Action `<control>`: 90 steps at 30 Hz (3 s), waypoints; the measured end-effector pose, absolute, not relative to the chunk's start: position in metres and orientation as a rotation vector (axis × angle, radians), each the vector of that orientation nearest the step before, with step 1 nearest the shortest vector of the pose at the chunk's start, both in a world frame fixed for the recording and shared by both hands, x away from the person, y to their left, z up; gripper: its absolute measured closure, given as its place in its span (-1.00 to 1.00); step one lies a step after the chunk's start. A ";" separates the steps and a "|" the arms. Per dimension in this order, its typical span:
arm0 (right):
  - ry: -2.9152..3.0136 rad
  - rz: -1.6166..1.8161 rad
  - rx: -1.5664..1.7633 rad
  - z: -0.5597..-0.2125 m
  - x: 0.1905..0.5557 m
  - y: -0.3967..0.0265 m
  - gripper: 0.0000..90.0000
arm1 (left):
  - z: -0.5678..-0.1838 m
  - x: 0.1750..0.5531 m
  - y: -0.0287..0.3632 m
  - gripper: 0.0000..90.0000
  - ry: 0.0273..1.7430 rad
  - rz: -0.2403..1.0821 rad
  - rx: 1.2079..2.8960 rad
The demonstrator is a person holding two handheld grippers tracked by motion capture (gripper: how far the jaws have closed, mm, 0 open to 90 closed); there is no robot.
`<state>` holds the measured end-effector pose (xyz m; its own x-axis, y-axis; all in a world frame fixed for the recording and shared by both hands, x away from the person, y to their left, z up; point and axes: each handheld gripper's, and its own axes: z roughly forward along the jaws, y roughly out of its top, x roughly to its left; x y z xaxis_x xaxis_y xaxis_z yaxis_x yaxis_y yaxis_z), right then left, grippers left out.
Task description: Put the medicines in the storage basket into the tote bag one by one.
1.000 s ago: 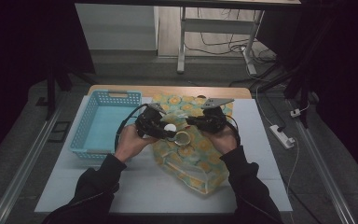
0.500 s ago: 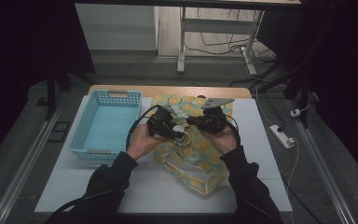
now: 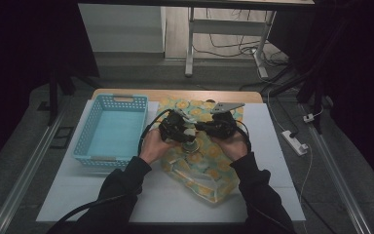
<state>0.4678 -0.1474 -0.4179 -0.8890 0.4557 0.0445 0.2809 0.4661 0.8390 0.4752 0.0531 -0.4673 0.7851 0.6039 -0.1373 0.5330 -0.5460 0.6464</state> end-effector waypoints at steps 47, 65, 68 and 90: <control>2.528 1.378 0.641 -0.421 0.468 -0.145 1.00 | -0.469 0.479 0.062 -0.65 0.875 0.100 2.182; 2.528 1.378 0.642 -0.421 0.468 -0.145 1.00 | -0.461 0.441 0.068 -1.00 0.741 0.026 2.166; 2.529 1.380 0.641 -0.421 0.467 -0.145 1.00 | -0.462 0.436 0.070 -1.00 0.727 0.025 2.170; 2.543 1.370 0.637 -0.423 0.467 -0.143 1.00 | -0.480 0.412 0.088 -1.00 0.709 0.006 2.172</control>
